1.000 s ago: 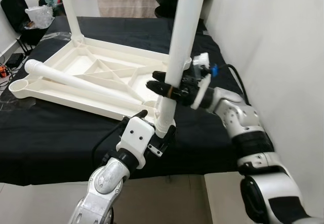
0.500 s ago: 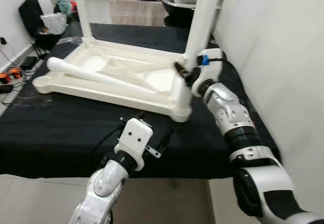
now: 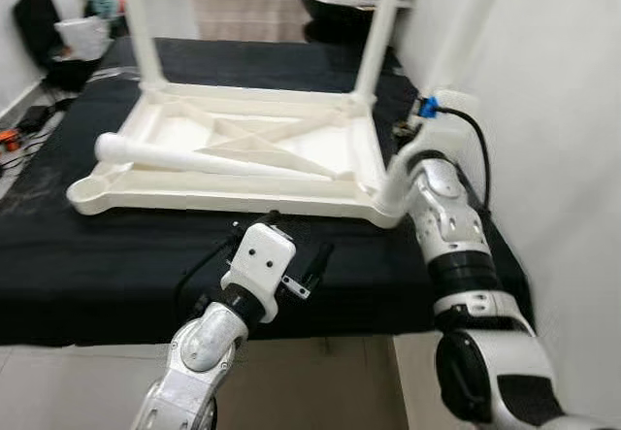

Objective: Building children table

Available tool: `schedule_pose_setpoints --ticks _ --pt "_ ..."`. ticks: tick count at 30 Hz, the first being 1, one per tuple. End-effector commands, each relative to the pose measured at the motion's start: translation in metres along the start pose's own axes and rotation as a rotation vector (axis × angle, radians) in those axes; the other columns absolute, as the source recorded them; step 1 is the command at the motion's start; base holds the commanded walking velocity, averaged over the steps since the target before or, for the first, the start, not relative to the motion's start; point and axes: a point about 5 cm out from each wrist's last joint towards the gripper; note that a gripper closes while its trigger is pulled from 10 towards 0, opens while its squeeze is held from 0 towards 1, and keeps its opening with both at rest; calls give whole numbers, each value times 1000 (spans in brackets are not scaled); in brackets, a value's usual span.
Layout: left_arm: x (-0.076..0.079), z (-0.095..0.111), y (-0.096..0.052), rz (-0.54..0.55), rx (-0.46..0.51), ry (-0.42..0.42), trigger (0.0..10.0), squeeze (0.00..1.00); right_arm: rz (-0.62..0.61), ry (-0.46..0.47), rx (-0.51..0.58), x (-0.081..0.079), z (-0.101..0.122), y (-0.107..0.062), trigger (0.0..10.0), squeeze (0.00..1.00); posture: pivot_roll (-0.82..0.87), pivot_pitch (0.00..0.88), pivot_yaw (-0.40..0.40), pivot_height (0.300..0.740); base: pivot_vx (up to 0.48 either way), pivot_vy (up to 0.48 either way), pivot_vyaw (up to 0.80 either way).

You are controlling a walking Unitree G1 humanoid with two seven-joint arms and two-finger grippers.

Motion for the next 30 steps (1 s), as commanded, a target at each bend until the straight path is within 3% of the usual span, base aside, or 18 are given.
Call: schedule_pose_setpoints --ticks 1,3,5,6,9,11,13,19,20,21,22,25,30 --pt "1 -4 -1 -11 -16 9 10000 0 61 13 16 -7 4 3 10000 1000 59 37 -92 740 0 0 0" --pt "1 -5 -2 -6 -19 9 10000 0 51 66 22 5 9 5 10000 1000 62 36 -94 740 0 0 0" --pt "1 -5 -1 -4 -18 7 10000 0 122 117 -30 4 8 4 10000 1000 64 41 -91 740 0 0 0" --pt "1 -4 -1 -2 -14 6 10000 0 331 201 -150 -4 2 -1 10000 0 63 39 -93 740 0 0 0" --pt "-1 -4 0 -1 -13 10 10000 0 711 235 -277 -16 -2 -22 10000 0 63 45 -90 740 0 0 0" --pt "-1 -4 0 -1 -13 10 10000 0 711 235 -277 -16 -2 -22 10000 0 63 45 -90 740 0 0 0" --pt "-2 -3 0 0 -12 13 10000 0 1047 243 -354 -18 -3 -46 10000 0 68 45 -93 740 0 0 0" --pt "-1 -3 -1 6 -11 9 10000 0 1234 297 -410 -23 0 -56 10000 0 66 48 -92 740 0 0 0" --pt "0 -2 0 4 -10 8 10000 0 1227 285 -416 -26 -2 -53 9255 0 67 47 -91 740 0 0 0" --pt "0 -2 0 4 -10 8 10000 0 1227 285 -416 -26 -2 -53 9255 0 67 47 -91 740 0 0 0" --pt "0 -2 0 1 -9 8 10000 0 1206 267 -426 -29 -6 -49 0 0 68 53 -93 740 0 0 0" --pt "-1 2 3 0 7 16 10000 0 1165 236 -438 -35 -13 -45 0 0 74 54 -97 740 0 0 0" --pt "-2 0 3 5 -1 22 10000 0 991 124 -396 -32 -22 -36 0 0 71 51 -99 740 0 0 0"
Point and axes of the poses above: a point about 5 cm out from each wrist's last joint towards the gripper, its own y axis pointing out of the wrist towards the gripper, its own z axis along the axis of the wrist's last joint, x = y × z, and after that the axes turned 11 degrees about y, right-handed
